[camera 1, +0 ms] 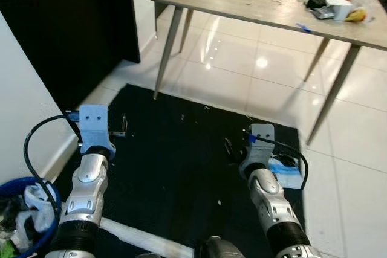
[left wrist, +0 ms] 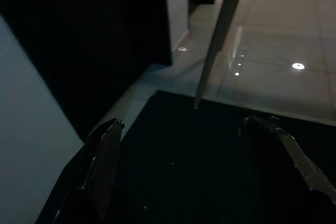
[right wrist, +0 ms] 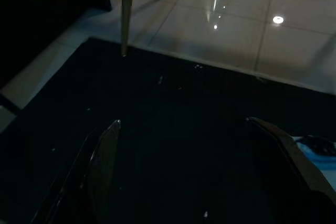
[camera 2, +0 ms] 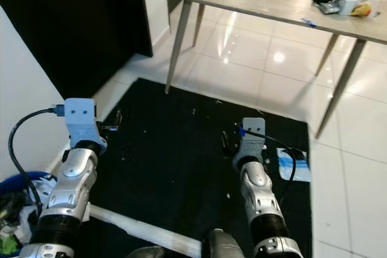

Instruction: Picking trash to rubbish bin

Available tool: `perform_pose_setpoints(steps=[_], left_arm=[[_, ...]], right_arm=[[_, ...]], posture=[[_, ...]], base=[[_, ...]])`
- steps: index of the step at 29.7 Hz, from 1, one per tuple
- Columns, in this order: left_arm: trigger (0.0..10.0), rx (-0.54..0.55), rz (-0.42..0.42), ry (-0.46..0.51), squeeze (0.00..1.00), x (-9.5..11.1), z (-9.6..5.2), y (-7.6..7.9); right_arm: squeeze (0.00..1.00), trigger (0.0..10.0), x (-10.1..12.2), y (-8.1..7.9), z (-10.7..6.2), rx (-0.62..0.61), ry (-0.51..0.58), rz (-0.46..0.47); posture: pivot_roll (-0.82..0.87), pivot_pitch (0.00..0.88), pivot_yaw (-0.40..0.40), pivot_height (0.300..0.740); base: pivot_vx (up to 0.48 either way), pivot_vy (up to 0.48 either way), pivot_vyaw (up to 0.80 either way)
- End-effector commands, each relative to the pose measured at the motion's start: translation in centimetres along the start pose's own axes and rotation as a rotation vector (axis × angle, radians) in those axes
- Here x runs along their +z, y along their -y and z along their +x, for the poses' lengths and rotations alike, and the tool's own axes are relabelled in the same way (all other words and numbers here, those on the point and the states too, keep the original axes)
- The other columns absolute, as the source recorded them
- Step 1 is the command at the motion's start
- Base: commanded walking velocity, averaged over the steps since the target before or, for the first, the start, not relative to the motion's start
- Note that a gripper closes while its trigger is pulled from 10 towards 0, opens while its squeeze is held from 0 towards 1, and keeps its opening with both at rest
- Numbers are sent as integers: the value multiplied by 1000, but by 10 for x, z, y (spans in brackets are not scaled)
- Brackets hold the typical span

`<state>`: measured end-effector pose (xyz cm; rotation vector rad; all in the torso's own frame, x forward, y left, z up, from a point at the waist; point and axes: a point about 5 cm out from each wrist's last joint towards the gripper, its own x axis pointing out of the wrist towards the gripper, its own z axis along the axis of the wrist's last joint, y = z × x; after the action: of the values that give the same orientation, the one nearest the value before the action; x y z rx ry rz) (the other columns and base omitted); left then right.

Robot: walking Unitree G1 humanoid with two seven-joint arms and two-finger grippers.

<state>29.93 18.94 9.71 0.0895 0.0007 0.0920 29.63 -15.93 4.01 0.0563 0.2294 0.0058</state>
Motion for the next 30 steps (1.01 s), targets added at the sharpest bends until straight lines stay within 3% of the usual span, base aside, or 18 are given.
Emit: perform_pose_setpoints(steps=[1, 10, 30], left_arm=[[10000, -20, 4, -7, 0, -1, -1, 5], [10000, -27, 4, 1, 0, 1, 1, 9], [10000, -34, -3, 9, 0, 5, 8, 11]], right_arm=[[0, 10000, -3, 5, -2, -17, -13, 1], [0, 10000, -2, 10, -3, -28, -25, 44], [0, 10000, 2, 18, -4, -57, -23, 55]], posture=[[-13, 66, -14, 740], [-22, 75, -29, 740], [-59, 78, -17, 740]], base=[[326, 0, 0], [329, 0, 0], [328, 0, -588]])
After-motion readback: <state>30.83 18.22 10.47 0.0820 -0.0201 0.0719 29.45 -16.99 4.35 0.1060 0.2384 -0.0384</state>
